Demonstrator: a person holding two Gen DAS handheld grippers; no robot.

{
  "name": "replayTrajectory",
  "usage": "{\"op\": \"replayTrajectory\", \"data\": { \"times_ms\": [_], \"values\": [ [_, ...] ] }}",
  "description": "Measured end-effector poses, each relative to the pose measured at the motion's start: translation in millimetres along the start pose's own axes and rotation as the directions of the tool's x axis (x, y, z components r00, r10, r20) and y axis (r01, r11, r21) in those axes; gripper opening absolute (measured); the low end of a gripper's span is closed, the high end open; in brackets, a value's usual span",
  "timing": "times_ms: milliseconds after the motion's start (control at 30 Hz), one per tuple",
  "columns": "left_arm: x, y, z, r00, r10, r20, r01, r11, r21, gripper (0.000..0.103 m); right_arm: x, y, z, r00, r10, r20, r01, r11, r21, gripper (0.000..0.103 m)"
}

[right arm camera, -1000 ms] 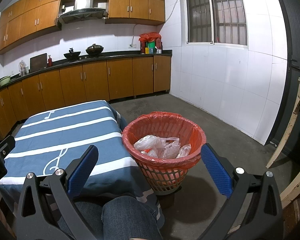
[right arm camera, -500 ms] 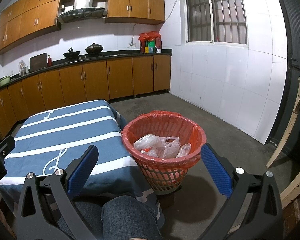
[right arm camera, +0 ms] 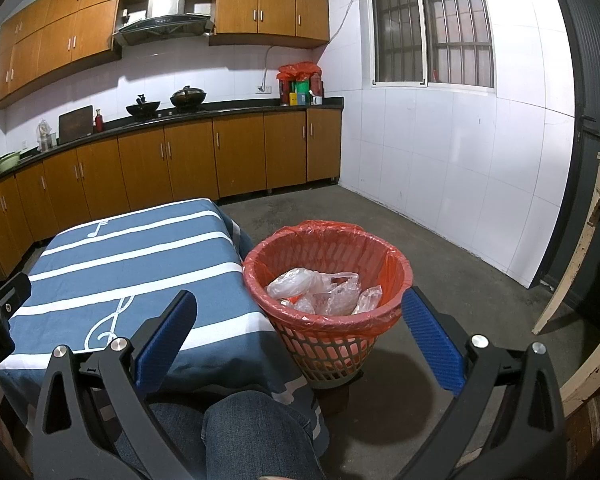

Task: Collect trash

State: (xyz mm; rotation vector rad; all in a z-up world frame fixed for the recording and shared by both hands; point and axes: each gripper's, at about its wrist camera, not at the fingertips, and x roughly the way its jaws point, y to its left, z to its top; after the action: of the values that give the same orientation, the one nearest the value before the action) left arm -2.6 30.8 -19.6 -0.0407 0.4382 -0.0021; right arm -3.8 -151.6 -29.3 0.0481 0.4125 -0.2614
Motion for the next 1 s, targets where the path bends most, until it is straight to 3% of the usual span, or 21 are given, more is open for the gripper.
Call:
{"op": "replayTrajectory", "data": {
  "times_ms": [1000],
  "values": [
    [0.7,0.2,-2.3,1.0,-0.006,-0.006,0.006,1.0,0.004,0.099,-2.1,-1.5,-3.0,1.0,-0.001,-0.003,0.001,1.0,0.001,0.101]
  ]
}}
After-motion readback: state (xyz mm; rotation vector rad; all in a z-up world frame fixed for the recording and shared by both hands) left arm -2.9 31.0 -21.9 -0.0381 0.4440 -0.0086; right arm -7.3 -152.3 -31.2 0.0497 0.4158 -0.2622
